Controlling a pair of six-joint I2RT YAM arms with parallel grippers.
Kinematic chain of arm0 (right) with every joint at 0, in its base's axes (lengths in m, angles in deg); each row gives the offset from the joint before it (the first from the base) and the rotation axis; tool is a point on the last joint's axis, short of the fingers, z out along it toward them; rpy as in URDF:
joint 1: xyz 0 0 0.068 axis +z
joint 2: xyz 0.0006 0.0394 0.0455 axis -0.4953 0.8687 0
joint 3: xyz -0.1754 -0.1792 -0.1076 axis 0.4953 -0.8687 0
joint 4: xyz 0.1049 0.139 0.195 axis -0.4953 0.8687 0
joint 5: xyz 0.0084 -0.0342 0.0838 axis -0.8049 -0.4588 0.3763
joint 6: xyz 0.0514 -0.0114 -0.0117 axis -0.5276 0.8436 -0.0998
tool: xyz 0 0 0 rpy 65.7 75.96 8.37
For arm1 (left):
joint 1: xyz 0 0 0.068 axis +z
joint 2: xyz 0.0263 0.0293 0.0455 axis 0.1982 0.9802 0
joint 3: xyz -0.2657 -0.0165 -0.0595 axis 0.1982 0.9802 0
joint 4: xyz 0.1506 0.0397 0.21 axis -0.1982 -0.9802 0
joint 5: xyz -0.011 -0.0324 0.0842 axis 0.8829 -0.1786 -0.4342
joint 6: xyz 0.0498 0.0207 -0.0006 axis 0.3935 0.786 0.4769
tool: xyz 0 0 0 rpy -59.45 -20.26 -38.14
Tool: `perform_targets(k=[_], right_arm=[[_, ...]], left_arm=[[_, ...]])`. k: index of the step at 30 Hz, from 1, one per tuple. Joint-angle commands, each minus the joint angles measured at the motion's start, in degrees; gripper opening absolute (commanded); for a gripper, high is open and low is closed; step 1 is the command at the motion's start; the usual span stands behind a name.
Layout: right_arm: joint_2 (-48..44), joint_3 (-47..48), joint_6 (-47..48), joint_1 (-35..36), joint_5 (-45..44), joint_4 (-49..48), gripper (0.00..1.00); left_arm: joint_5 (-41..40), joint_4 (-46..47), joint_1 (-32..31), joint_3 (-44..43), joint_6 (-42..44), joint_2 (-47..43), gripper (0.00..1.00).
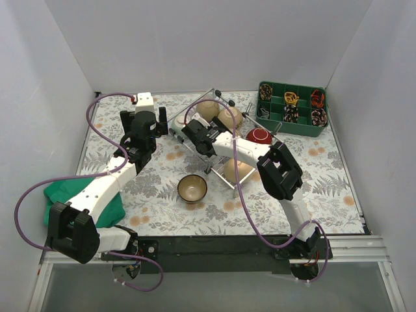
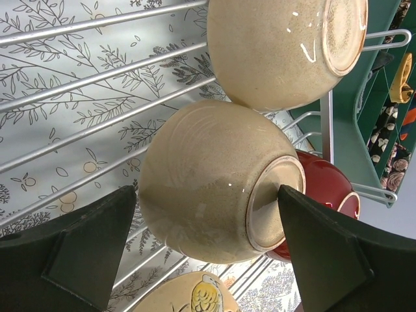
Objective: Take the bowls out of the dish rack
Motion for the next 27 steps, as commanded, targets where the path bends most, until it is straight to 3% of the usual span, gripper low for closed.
perform_targets(k=[1,17,23,27], right_arm=[[1.45,-0.45,-1.97,0.21,0.32,-0.03,0.98],[7.52,-0.63,-1.18,0.04,-5.82,-2.76,0.97],[7.26,-0.71,0.05,0.3,-8.28,-3.11,0.86],[4.19,-0.98,1.01,0.65,-8.46,-3.72,0.73]], left_arm=[[0.03,0.54,0.38,0.4,-0.12,-2.06,0.98],[0.21,0.45,0.55,0.57,0.14,-1.98,0.98],[0.21,0.45,0.55,0.57,0.05,-2.06,0.98],[0.12,0.45,0.73,0.48,0.05,-2.33,0.98]])
